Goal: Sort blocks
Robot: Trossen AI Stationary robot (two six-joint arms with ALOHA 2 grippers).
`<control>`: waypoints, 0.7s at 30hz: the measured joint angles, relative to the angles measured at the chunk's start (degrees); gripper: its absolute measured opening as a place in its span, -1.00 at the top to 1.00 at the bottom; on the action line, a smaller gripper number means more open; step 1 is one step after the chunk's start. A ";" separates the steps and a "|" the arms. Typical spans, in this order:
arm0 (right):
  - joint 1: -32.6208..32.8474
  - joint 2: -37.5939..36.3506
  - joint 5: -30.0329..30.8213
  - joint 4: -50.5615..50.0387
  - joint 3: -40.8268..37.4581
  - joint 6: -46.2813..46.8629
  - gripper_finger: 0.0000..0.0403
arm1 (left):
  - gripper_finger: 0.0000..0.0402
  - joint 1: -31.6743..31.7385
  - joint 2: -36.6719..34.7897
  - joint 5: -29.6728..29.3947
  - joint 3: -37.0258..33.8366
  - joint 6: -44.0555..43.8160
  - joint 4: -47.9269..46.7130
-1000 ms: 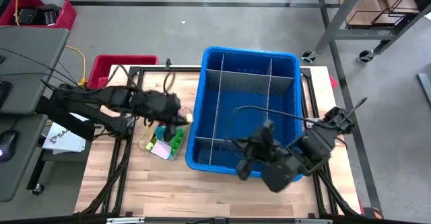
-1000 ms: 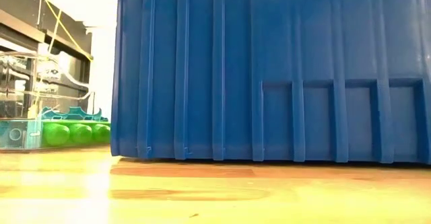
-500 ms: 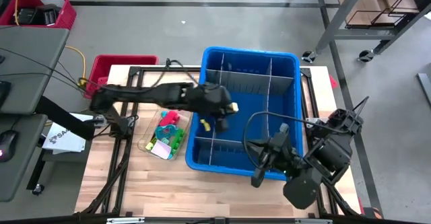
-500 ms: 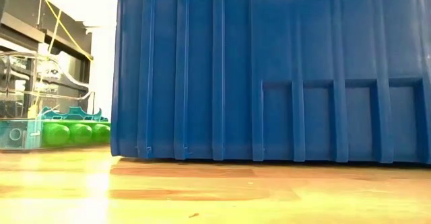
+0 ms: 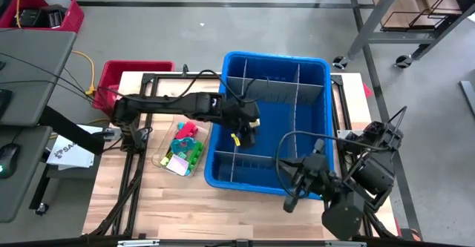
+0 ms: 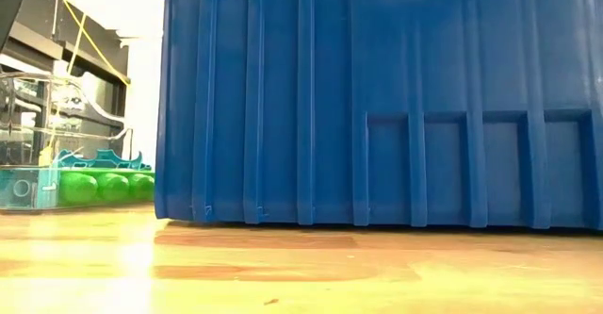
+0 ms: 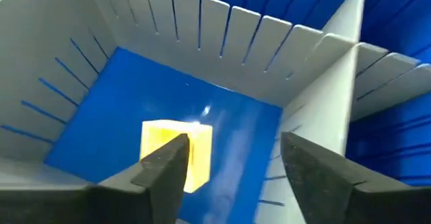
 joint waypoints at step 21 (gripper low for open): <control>-0.33 -0.13 0.34 0.07 0.00 -1.10 1.00 | -0.21 -1.61 -22.25 -3.01 -7.99 -9.25 -27.52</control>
